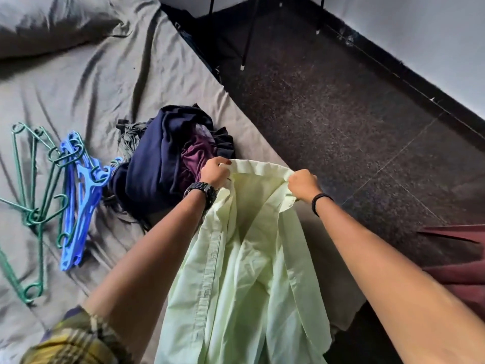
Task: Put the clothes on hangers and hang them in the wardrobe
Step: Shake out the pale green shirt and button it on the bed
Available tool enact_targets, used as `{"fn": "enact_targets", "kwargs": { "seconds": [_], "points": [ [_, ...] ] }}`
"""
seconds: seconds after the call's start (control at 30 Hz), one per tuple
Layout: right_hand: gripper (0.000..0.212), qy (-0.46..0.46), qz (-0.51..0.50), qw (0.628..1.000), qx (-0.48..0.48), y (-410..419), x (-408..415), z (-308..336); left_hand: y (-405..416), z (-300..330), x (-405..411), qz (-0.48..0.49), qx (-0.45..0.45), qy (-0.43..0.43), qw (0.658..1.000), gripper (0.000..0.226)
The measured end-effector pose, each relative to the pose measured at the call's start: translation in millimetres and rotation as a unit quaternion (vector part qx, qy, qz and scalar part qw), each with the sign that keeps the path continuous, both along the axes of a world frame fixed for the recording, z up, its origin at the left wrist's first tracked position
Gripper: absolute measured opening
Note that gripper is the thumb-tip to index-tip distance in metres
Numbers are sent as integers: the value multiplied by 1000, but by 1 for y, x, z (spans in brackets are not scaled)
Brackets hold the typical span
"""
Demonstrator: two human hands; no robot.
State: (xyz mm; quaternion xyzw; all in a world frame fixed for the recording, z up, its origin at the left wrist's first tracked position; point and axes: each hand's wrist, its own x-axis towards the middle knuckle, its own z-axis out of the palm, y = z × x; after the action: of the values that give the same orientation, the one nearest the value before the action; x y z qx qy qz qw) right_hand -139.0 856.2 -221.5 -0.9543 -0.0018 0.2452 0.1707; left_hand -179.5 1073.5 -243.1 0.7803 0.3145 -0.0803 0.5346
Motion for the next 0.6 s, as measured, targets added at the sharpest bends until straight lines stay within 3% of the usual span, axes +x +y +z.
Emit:
{"fn": "enact_targets", "kwargs": {
  "seconds": [0.1,0.17,0.23,0.3,0.37,0.43,0.5,0.6],
  "points": [
    [30,-7,-123,983,133,2,10,-23,-6,-22,5,64,-128,-52,988,33],
    [39,2,-199,954,226,2,14,-41,-11,-30,11,103,-253,-75,959,37],
    [49,56,-245,917,309,6,14,-53,-15,-41,19,77,-294,-83,949,38],
    [51,113,-259,880,381,9,8,-61,-18,-54,22,10,-251,-70,965,51],
    [67,177,-249,858,414,7,0,-74,-25,-66,12,-54,-156,-46,985,60],
    [85,182,-206,874,400,1,-7,-91,-27,-80,-4,-83,-52,-68,993,72],
    [86,109,-153,916,355,-2,-15,-103,-30,-89,-25,-76,80,-118,987,76],
    [54,-52,-145,938,311,-3,-41,-102,-41,-90,-56,10,235,-110,966,63]
  ]
}}
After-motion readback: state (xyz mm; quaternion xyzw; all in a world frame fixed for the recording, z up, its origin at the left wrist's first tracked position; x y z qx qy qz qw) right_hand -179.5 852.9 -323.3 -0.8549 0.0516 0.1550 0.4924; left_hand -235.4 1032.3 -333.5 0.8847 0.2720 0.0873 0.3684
